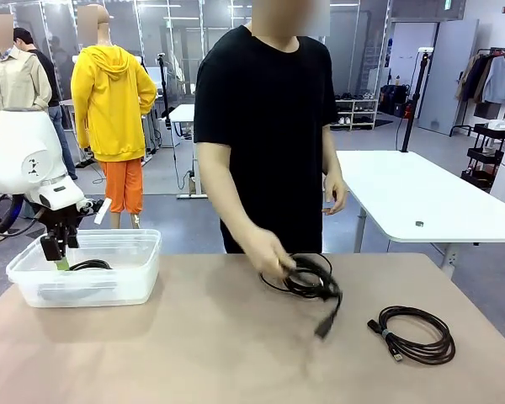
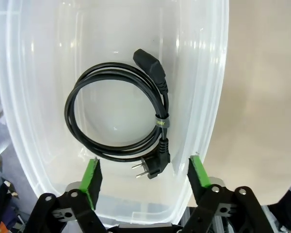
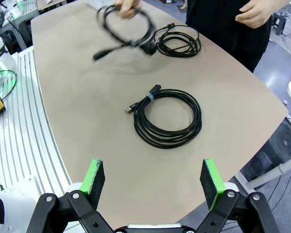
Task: Organize and store the cables.
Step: Place the Power Cable into the Organizing box.
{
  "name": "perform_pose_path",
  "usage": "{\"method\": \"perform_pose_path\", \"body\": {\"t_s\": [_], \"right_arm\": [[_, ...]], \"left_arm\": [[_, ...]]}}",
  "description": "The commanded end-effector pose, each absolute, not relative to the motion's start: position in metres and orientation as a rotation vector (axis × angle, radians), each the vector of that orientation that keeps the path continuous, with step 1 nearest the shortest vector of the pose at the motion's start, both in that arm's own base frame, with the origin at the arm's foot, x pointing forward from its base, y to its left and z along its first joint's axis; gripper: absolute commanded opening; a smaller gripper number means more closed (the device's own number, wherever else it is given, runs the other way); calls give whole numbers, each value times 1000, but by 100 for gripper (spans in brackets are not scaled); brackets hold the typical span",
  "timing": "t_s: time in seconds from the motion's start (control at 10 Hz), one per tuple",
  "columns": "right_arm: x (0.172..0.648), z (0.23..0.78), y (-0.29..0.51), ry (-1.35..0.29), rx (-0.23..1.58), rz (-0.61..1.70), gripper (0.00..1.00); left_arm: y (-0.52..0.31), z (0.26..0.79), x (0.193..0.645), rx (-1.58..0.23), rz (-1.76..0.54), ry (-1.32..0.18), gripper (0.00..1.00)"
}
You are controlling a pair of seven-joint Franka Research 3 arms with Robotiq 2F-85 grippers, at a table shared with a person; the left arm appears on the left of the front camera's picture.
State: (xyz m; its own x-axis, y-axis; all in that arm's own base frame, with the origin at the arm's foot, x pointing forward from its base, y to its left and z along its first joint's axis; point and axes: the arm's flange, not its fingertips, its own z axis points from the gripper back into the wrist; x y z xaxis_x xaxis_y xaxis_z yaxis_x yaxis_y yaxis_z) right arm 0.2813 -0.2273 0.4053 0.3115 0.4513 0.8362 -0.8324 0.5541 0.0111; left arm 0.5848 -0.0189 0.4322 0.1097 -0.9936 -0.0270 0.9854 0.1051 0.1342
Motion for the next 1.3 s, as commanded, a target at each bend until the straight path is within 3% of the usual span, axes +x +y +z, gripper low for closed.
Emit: {"method": "perform_pose_path", "body": {"t_s": [0.0,0.1,1.2], "right_arm": [[282,404,-228,-926,491,906,100],[282,404,-228,-926,491,906,100],[282,404,-228,-926,491,906,100]], "left_arm": [[-17,435,566,169,-1411,-130,97],[-19,432,585,130,-1460,-76,97],[-19,432,585,130,-1460,-76,97]]}}
